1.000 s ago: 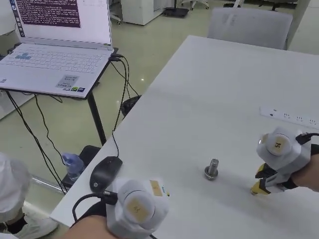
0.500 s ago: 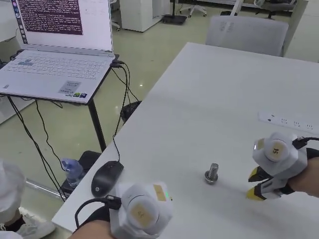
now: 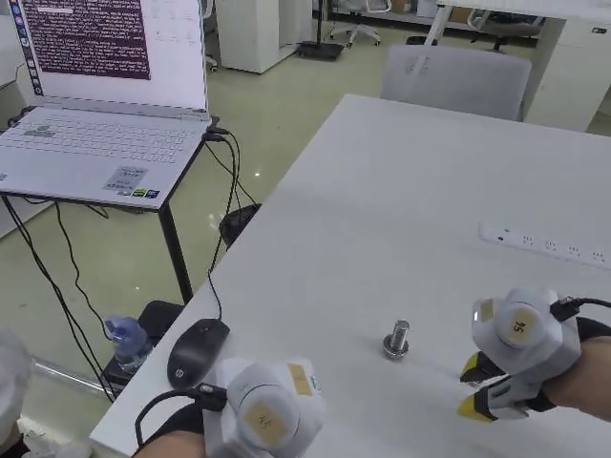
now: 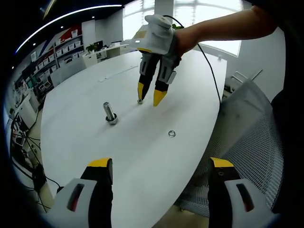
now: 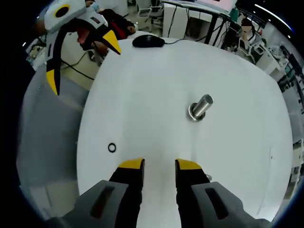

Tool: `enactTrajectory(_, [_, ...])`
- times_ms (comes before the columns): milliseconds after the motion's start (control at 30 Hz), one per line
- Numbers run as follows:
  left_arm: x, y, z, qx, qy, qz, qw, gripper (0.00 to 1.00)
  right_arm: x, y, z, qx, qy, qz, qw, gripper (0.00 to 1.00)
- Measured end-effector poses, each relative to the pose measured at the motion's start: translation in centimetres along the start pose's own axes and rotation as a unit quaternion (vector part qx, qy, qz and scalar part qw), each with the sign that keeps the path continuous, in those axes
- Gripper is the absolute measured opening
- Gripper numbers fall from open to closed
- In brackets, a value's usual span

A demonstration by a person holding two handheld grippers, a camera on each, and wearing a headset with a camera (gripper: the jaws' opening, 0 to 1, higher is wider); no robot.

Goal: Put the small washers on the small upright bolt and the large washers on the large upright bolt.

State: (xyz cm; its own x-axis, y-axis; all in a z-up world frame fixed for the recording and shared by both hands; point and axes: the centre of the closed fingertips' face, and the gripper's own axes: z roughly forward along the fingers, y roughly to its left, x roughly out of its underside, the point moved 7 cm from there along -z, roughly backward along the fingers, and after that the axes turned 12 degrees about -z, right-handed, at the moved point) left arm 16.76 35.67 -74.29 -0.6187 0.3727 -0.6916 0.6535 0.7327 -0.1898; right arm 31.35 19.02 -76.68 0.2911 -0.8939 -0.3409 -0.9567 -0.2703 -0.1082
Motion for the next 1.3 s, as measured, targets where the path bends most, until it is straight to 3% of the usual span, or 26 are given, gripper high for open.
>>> enactTrajectory(367, [0.0, -0.3, 0.1, 0.005, 0.0, 0.005, 1.0, 0.82, -1.3, 3.3, 0.8, -0.012, -0.008, -0.021, 0.9997, 0.26])
enactTrajectory(833, [0.1, -0.3, -0.3, 0.002, 0.001, 0.005, 1.0, 0.79, -1.9, 6.4, 2.9, -0.037, -0.009, -0.05, 0.998, 0.25])
enactTrajectory(1300, [0.6, -0.4, -0.5, 0.006, 0.007, 0.002, 1.0, 0.77, -1.5, 7.5, 4.8, -0.04, 0.007, -0.076, 0.9963, 0.21])
